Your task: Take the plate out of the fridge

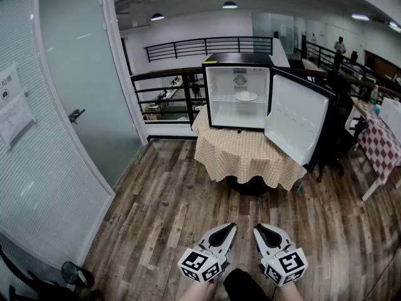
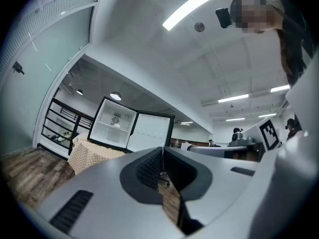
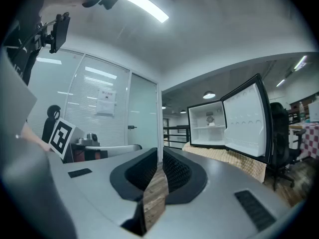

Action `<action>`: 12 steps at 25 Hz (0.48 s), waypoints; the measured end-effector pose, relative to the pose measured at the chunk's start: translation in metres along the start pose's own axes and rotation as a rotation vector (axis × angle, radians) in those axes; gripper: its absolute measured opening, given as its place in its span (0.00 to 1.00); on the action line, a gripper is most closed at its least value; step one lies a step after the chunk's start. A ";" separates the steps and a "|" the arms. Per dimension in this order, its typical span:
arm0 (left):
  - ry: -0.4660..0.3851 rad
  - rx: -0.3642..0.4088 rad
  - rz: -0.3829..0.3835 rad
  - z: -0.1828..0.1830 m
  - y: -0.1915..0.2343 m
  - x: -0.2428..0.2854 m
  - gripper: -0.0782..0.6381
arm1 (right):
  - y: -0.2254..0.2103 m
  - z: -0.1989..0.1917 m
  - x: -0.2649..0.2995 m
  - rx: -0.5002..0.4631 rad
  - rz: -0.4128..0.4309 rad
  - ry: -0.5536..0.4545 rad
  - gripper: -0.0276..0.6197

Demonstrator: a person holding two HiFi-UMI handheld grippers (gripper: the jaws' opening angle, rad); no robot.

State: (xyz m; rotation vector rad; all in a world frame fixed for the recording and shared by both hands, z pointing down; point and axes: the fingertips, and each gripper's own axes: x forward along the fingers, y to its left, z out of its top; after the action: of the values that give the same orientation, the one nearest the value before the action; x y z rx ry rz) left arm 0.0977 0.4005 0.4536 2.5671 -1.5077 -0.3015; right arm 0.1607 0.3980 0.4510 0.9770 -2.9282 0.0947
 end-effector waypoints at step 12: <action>0.000 0.001 0.044 0.008 0.093 0.054 0.13 | -0.035 -0.004 0.102 -0.026 0.042 0.020 0.13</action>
State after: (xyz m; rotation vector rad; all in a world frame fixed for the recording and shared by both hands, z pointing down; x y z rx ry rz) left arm 0.0430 0.3083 0.4618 2.5302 -1.5626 -0.2950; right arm 0.1008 0.3092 0.4636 0.9057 -2.9244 0.0678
